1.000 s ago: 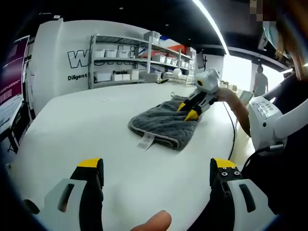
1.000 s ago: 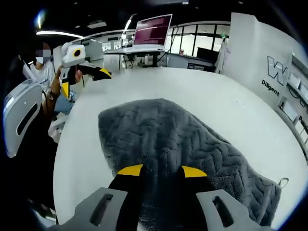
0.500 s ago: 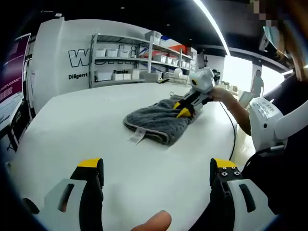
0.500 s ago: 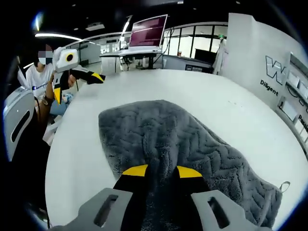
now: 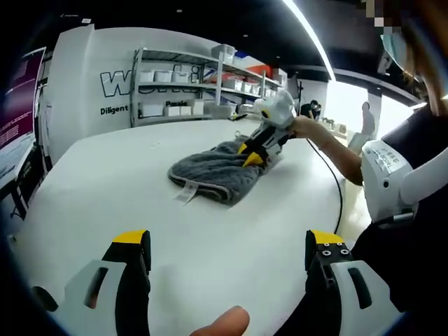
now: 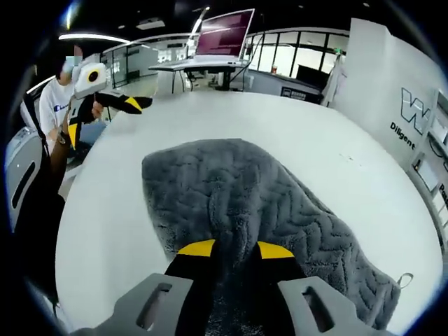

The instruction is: Open the folded towel by lifting each exposed corner and separating the folded layers until the towel lies flat within the target outline without major curled edges

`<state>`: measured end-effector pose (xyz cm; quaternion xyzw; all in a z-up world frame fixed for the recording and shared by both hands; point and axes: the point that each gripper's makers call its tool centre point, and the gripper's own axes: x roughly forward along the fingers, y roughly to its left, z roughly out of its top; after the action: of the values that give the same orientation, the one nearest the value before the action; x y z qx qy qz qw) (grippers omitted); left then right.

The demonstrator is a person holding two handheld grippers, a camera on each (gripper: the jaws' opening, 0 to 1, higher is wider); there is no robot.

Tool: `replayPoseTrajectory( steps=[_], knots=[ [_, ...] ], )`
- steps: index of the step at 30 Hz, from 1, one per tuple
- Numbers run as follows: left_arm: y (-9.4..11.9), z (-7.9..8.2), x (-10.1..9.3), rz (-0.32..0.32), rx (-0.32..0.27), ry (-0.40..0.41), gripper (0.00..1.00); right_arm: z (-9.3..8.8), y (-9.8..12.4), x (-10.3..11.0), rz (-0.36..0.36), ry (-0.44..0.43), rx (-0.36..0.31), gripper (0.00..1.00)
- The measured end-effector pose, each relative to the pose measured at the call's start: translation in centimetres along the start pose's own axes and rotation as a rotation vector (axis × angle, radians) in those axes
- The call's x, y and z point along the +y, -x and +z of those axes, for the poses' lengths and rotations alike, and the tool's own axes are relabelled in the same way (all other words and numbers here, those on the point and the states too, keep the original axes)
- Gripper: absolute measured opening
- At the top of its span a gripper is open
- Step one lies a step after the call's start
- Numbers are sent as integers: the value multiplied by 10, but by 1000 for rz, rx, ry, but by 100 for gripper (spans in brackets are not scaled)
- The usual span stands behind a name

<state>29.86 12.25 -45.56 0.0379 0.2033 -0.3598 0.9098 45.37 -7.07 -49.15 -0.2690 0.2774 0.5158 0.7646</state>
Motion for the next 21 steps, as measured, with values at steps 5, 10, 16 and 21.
replayPoseTrajectory(
  steps=[5,10,16,21],
  knots=[
    [2,0,3,11,-3,2,90,6,-8,-14,-3,8,9,18],
    [2,0,3,8,4,-2,90,10,-14,-28,-5,13,8,18],
    [0,0,6,10,6,2,90,14,-21,-43,-15,22,13,18],
    [-1,0,7,11,7,4,90,17,-26,-55,-16,10,12,18]
  ],
)
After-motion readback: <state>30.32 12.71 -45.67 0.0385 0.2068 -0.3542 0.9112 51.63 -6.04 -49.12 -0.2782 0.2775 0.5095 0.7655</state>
